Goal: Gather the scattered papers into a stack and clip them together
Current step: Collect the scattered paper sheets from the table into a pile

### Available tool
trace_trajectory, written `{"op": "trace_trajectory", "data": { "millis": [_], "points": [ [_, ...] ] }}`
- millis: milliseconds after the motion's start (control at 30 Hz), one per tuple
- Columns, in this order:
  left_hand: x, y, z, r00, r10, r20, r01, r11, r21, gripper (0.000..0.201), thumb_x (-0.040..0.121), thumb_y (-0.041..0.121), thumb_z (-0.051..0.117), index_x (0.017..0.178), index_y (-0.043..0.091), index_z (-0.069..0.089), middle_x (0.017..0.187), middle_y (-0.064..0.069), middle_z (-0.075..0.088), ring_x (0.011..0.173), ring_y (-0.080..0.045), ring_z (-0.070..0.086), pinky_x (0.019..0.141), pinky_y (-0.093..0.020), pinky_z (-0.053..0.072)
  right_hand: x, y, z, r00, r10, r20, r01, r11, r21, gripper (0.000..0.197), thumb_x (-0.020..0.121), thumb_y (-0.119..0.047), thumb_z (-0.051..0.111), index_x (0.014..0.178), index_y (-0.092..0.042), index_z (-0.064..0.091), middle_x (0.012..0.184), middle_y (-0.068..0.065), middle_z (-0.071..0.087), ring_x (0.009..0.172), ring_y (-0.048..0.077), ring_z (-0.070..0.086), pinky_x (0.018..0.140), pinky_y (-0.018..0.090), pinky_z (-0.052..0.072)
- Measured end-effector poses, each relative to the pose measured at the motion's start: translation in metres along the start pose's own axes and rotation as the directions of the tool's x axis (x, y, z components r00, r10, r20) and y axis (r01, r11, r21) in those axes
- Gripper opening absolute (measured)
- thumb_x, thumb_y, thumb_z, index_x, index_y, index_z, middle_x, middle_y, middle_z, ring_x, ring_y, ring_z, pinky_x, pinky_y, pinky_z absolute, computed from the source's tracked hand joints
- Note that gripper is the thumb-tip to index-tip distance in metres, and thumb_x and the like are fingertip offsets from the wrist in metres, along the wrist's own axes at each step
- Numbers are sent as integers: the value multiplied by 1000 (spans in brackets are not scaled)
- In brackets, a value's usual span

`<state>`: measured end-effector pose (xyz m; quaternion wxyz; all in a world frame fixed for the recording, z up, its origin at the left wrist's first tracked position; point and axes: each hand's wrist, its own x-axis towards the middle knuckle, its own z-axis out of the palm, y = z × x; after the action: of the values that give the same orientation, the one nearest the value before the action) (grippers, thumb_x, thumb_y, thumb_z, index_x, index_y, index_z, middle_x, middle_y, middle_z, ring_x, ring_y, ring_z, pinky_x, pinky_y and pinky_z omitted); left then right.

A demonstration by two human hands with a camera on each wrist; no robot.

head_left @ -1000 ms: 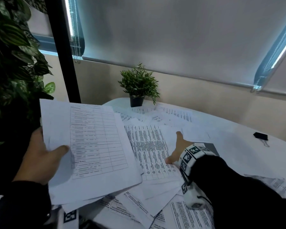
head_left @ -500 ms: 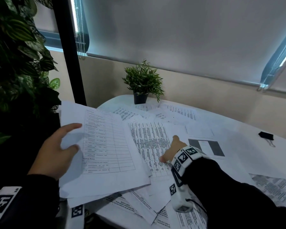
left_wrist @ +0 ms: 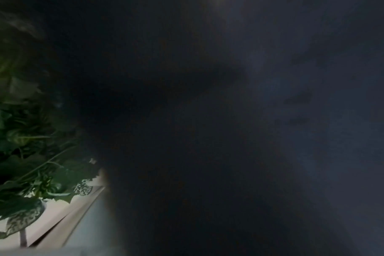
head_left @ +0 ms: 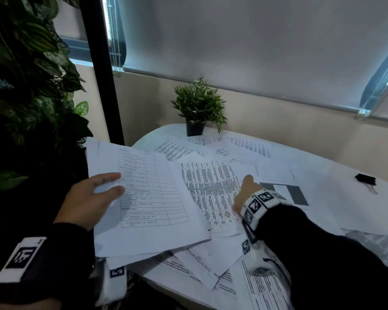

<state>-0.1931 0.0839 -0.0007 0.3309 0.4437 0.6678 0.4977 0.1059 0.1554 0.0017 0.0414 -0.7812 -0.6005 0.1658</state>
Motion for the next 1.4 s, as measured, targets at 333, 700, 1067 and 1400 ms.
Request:
{"op": "trace_trajectory", "data": {
  "millis": [333,700,1067,1400],
  "points": [
    [-4,9,1,999,-21,38,22,999,-36,36,87,-6,61,110,21,66,118,-1,59,106,-16,54,90,-24,37,5,15,-163,654,-37,-756,476,797,373,16,73,-11,51,86,-13,60,73,9,61,67,24,58,59,44,52],
    [-11,4,16,987,-147,71,158,970,-184,57,65,37,84,114,14,66,108,-4,70,83,-22,70,75,-32,53,-4,-61,-3,851,-507,140,400,797,453,49,96,-42,45,138,-18,41,139,0,49,125,21,47,106,34,36],
    [15,-12,-6,990,9,-140,-20,997,-72,82,73,-15,72,140,16,36,122,4,49,112,-15,49,93,-37,39,46,-27,19,989,-131,62,131,991,1,82,71,-41,78,136,-11,39,137,17,43,124,36,45,101,43,39],
    [7,-2,9,971,238,-6,-237,968,84,97,77,-2,73,150,34,20,139,22,22,118,16,18,96,-9,18,31,-45,-121,827,-74,-557,516,492,701,28,76,-37,71,96,-18,67,94,1,71,87,24,67,74,29,55]
  ]
}}
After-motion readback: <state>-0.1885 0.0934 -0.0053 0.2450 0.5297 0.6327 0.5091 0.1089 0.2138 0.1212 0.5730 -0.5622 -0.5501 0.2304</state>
